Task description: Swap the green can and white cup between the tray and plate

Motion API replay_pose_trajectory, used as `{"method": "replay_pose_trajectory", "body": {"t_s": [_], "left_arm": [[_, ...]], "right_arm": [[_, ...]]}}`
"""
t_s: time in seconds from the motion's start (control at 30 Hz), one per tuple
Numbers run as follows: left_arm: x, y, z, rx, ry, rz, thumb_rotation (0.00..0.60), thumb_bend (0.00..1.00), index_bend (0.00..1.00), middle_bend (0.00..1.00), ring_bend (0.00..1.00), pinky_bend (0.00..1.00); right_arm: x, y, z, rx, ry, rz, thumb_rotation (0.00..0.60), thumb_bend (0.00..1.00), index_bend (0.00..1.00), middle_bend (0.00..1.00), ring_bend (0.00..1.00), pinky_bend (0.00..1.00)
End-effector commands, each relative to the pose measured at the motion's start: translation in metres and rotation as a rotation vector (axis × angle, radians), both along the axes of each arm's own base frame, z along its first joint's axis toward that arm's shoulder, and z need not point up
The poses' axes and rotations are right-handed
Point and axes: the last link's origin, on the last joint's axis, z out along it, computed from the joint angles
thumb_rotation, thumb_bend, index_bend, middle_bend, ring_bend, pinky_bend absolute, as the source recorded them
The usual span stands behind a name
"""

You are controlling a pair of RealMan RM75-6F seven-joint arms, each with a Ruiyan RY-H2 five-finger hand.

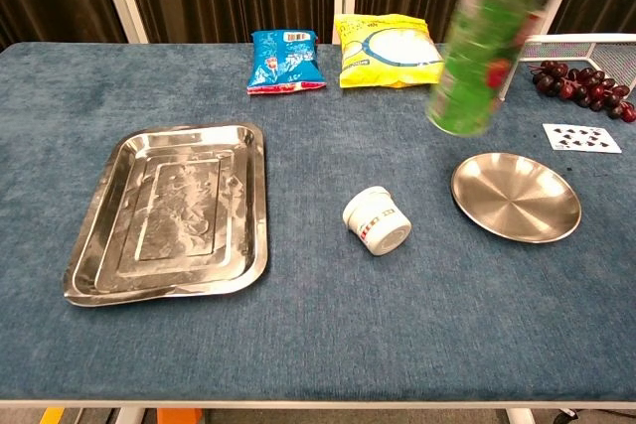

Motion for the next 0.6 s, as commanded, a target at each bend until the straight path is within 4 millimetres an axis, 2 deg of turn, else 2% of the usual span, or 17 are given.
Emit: {"method": "replay_pose_trajectory", "body": {"t_s": [0.03,0.17,0.3,0.6], "left_arm": [[0.002,0.002,-0.002,-0.008,-0.007,-0.006,0.600,0.02,0.13,0.13,0.06,0.34],[0.006,0.005,-0.003,-0.011,-0.003,-0.019,0.600,0.02,0.14,0.13,0.06,0.34],[0.006,0.005,-0.005,-0.016,0.001,-0.019,0.600,0.02,0.14,0.13,0.06,0.34],[0.004,0.005,-0.004,-0.013,0.004,-0.010,0.600,0.02,0.13,0.13,0.06,0.34]], "right_arm": [[-0.028,0.018,0.006,0.003,-0.011,-0.043,0.600,0.10,0.49,0.51,0.23,0.01],[-0.048,0.026,0.001,0.020,-0.006,-0.066,0.600,0.10,0.49,0.51,0.23,0.01],[-0.060,0.026,-0.007,0.039,0.004,-0.084,0.600,0.10,0.49,0.51,0.23,0.01],[-0.068,0.022,-0.024,0.075,0.006,-0.104,0.600,0.09,0.47,0.49,0.21,0.00]]}}
